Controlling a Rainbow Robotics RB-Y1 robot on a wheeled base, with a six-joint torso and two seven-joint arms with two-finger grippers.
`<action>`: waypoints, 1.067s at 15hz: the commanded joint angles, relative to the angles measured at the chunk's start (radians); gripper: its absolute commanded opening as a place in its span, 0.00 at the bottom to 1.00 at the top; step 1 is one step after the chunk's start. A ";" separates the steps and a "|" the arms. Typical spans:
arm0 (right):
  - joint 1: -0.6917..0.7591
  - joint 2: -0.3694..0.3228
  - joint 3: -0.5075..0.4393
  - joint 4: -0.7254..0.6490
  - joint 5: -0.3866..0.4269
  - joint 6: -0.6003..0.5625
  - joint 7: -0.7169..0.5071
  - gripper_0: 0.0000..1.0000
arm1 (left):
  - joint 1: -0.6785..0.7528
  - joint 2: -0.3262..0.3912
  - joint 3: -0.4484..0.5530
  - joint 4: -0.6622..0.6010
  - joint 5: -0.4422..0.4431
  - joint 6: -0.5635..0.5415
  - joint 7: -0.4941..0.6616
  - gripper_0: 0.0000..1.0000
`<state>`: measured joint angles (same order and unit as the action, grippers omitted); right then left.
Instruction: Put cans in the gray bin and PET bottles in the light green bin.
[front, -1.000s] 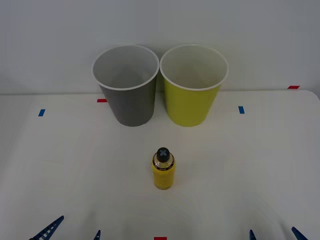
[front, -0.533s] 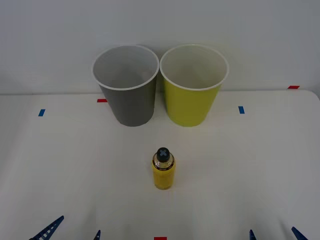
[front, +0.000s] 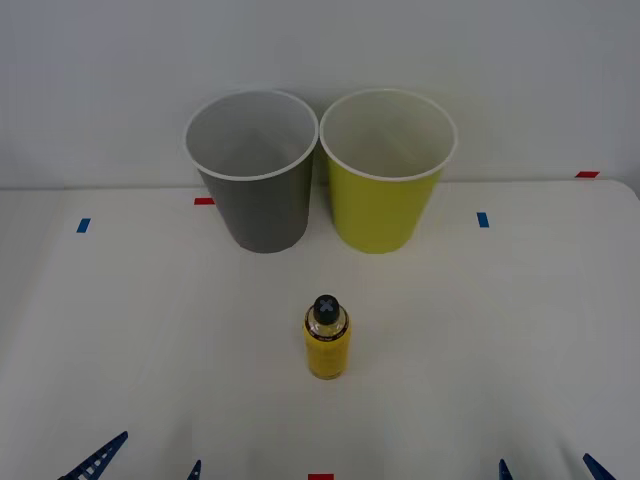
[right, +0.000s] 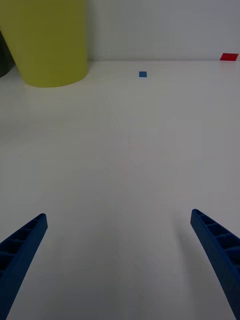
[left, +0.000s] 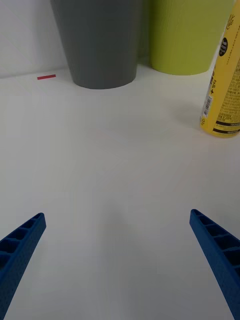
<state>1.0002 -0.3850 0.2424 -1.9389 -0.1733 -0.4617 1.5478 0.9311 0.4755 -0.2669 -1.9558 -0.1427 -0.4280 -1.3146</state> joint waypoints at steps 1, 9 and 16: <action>0.000 0.000 0.000 0.000 0.000 0.000 0.000 1.00 | 0.000 0.000 0.000 0.000 0.000 0.000 0.000 1.00; 0.000 0.000 0.000 0.000 0.000 0.000 0.000 1.00 | 0.000 0.000 0.000 0.000 0.000 0.000 0.000 1.00; 0.000 0.000 0.000 0.000 0.000 0.000 0.000 1.00 | 0.000 0.000 0.000 0.000 0.000 0.000 0.000 1.00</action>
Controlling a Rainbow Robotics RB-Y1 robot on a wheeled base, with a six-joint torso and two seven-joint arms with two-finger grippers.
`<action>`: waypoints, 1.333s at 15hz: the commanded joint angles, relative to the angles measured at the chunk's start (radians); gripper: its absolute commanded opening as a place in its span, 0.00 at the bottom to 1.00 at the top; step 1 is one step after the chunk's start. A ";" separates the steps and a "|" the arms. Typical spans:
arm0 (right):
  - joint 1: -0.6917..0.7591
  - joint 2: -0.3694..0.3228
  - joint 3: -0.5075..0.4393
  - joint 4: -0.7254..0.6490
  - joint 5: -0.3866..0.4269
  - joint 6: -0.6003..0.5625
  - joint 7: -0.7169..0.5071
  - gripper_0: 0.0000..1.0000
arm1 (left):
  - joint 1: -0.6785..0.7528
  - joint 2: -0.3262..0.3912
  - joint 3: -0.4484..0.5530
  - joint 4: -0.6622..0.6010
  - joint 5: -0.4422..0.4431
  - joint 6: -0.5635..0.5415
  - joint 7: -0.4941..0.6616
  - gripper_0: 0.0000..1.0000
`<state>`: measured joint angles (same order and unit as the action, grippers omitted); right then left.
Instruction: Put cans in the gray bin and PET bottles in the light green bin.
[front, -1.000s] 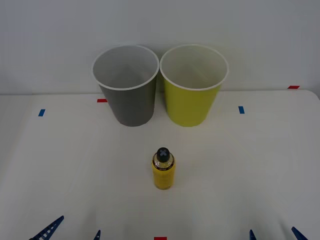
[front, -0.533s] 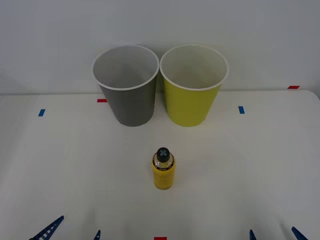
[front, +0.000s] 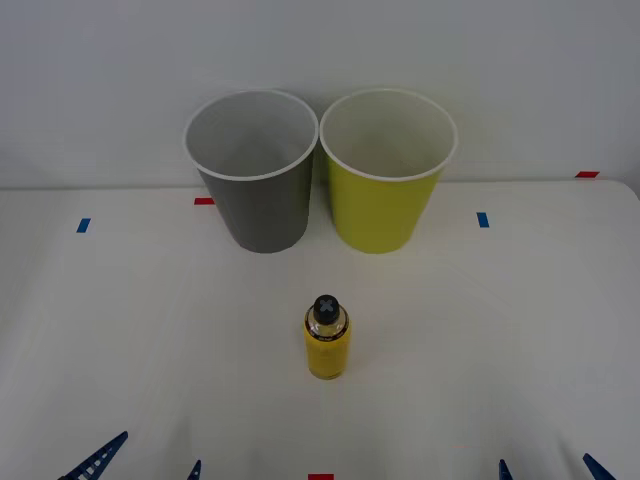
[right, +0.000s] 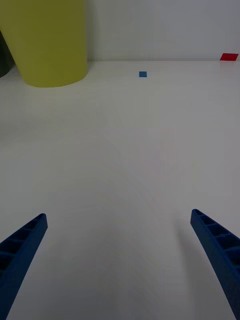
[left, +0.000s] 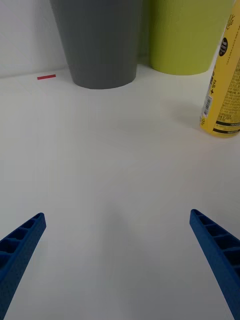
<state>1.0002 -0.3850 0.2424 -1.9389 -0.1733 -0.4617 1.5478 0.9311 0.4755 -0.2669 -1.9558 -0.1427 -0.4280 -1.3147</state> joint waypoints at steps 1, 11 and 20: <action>0.000 0.000 0.000 0.000 0.000 0.000 0.000 1.00 | 0.000 0.000 0.000 0.000 0.000 0.000 0.000 1.00; 0.000 0.000 0.000 0.000 0.000 0.000 0.000 1.00 | 0.000 0.000 0.000 0.000 0.000 0.000 0.000 1.00; 0.000 0.000 0.000 0.000 0.000 0.000 0.000 1.00 | -0.012 -0.012 0.040 0.018 0.000 -0.037 -0.009 1.00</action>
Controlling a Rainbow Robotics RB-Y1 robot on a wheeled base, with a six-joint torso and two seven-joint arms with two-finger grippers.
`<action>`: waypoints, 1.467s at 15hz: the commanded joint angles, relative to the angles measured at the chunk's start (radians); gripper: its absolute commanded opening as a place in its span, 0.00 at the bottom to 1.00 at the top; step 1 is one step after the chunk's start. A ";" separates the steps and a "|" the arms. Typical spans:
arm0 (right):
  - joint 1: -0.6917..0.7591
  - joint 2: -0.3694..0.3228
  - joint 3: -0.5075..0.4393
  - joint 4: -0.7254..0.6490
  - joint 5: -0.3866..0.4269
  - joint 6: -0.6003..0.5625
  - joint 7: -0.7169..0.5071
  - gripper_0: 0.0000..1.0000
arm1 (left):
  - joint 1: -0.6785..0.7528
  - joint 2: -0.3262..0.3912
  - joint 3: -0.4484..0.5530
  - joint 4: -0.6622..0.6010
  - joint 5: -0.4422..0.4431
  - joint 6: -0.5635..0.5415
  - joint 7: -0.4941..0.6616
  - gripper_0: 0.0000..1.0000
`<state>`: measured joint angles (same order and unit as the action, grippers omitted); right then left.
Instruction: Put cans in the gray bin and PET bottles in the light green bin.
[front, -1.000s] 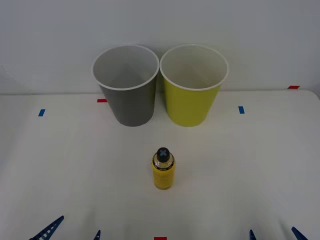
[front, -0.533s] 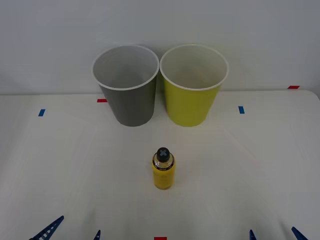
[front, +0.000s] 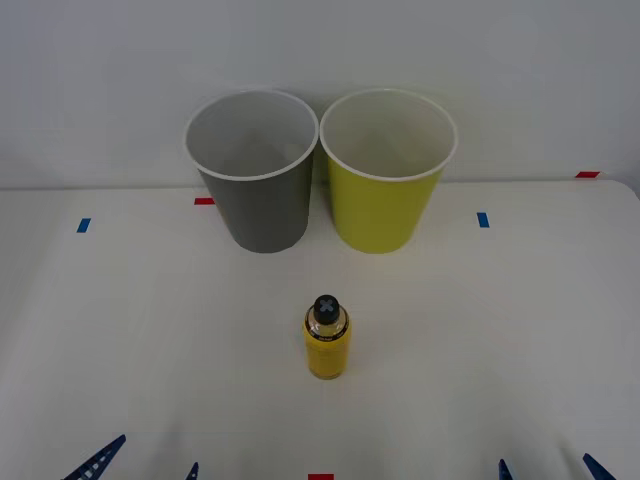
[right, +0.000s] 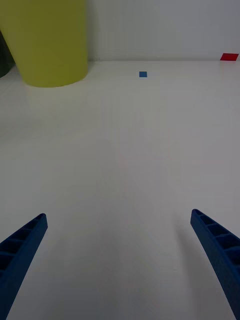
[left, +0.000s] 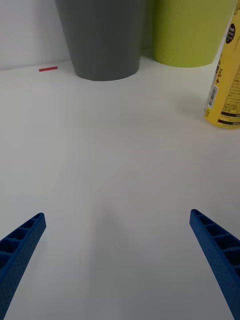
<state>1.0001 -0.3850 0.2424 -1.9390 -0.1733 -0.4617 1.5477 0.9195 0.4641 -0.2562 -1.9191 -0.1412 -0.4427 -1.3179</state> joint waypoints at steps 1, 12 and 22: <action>0.000 0.000 0.000 0.000 0.000 0.000 0.000 1.00 | -0.008 0.001 0.032 -0.035 -0.008 -0.027 -0.007 1.00; 0.000 0.000 0.000 0.000 0.000 0.000 0.000 1.00 | -0.346 0.206 -0.227 -0.043 0.120 0.007 -0.041 1.00; 0.000 0.000 0.000 0.000 0.000 0.000 0.000 1.00 | -0.559 0.214 -0.374 -0.017 0.232 0.147 -0.072 1.00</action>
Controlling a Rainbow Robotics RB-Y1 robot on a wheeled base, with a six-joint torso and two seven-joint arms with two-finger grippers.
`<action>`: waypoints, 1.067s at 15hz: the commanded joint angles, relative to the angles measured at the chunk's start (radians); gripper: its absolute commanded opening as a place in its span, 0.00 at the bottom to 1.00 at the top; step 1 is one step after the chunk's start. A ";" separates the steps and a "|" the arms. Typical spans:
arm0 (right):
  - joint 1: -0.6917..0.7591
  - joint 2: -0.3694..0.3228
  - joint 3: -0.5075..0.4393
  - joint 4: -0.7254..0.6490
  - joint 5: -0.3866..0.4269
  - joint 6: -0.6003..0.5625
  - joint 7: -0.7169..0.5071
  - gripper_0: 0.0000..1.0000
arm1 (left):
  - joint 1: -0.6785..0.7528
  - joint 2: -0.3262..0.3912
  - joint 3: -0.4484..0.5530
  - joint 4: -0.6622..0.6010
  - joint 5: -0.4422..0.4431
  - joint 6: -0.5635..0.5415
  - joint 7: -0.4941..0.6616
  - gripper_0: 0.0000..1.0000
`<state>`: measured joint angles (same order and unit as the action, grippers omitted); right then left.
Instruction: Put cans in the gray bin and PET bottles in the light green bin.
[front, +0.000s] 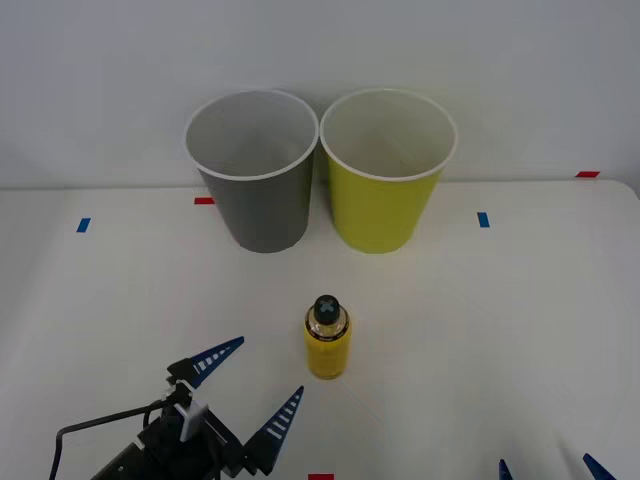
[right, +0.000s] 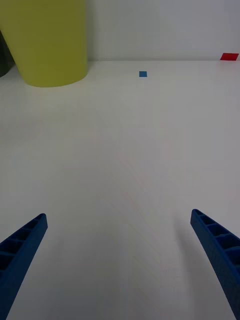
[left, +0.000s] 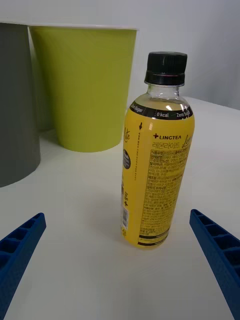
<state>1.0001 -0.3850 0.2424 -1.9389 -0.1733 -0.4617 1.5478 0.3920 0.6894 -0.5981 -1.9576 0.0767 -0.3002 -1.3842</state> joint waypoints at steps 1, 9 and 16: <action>0.000 0.000 0.000 0.000 0.000 0.000 0.000 1.00 | -0.045 -0.018 -0.037 0.034 0.011 0.006 -0.009 1.00; 0.000 0.000 0.000 0.000 0.000 0.000 0.000 1.00 | -0.159 -0.126 -0.092 0.115 0.034 0.007 -0.027 1.00; 0.000 0.000 0.000 0.000 0.000 0.000 0.000 1.00 | -0.223 -0.153 -0.121 0.115 0.055 0.072 -0.044 1.00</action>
<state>1.0001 -0.3850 0.2424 -1.9389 -0.1733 -0.4617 1.5478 0.1726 0.5430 -0.7189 -1.8427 0.1338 -0.2348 -1.4246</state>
